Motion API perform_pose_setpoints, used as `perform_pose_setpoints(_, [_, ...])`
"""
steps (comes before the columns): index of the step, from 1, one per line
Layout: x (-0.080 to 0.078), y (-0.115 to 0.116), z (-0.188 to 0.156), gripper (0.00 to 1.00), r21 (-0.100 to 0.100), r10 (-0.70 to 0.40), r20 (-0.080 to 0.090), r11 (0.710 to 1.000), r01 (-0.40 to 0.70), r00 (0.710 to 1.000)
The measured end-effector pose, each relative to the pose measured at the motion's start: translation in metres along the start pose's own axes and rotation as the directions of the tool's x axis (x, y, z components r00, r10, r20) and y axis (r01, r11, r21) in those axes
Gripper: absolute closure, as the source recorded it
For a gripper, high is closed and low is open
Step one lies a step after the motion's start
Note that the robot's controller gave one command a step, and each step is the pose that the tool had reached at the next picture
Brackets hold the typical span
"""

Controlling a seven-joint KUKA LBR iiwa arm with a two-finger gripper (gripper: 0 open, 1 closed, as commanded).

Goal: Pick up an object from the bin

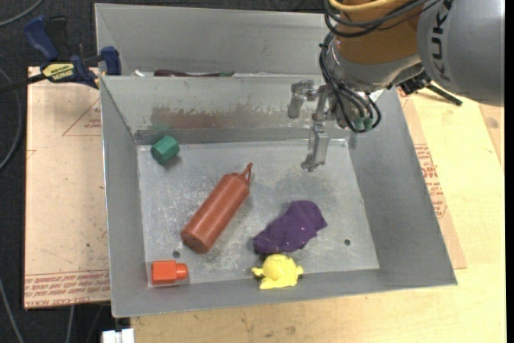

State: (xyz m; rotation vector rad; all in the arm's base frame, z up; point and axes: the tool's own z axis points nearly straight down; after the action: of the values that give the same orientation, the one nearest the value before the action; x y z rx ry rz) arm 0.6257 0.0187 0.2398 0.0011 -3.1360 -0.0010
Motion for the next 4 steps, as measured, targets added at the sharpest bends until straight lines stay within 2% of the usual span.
perform_pose_setpoints(1, [-0.001, 0.0, -0.005, 0.0, 0.0, 0.0, 0.008, 1.0, 0.0, 1.0])
perform_pose_setpoints(2, [0.016, 0.013, 0.027, 0.0, 0.002, -0.039, 0.015, 0.999, 0.039, 0.999])
perform_pose_setpoints(3, [0.014, 0.055, 0.086, 0.0, 0.0, -0.038, 0.013, 0.999, 0.038, 0.999])
perform_pose_setpoints(4, [0.006, 0.065, 0.144, 0.0, -0.003, -0.025, 0.018, 1.0, 0.025, 1.0])
